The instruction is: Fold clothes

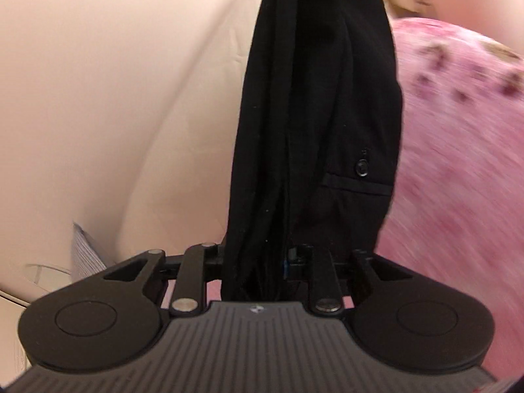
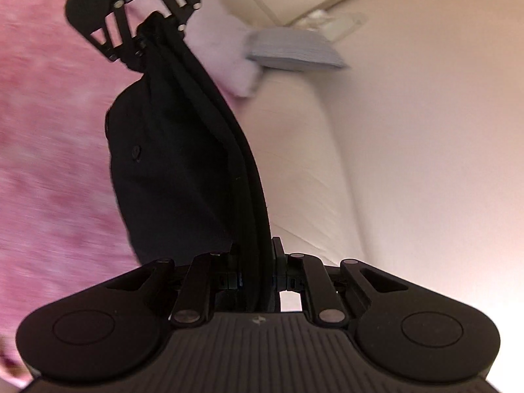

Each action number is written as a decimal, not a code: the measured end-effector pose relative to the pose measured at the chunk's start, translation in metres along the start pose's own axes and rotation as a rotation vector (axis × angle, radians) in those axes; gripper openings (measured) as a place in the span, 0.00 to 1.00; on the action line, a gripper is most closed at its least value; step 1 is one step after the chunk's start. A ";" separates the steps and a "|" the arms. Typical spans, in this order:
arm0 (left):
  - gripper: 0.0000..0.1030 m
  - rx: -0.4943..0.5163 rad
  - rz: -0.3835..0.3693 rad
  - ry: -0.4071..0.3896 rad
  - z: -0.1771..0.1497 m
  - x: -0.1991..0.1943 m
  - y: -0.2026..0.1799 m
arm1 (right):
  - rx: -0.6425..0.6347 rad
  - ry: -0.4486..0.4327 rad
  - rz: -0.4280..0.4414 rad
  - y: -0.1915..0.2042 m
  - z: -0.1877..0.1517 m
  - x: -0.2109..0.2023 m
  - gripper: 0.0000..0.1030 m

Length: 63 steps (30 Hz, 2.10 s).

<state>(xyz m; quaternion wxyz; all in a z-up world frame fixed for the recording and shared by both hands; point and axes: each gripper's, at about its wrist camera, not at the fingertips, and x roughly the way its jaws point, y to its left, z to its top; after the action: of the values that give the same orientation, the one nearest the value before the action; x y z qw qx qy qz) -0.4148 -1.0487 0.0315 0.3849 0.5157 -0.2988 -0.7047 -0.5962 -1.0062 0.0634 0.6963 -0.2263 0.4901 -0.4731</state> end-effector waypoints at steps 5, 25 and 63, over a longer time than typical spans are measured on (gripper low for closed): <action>0.22 0.039 -0.049 0.046 0.023 0.090 -0.071 | 0.034 0.030 0.066 0.052 -0.066 0.041 0.13; 0.20 0.005 -0.074 0.049 0.015 0.064 -0.187 | 0.177 0.088 0.190 0.138 -0.140 0.036 0.14; 0.34 -0.465 -0.211 0.073 0.032 0.187 -0.065 | 0.875 0.306 0.154 -0.025 -0.204 0.214 0.00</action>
<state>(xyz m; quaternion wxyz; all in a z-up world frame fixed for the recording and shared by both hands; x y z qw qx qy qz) -0.4934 -1.1730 -0.1059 0.4281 0.4668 -0.0591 -0.7715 -0.7749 -1.1755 -0.1022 0.6789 0.1979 0.3571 -0.6103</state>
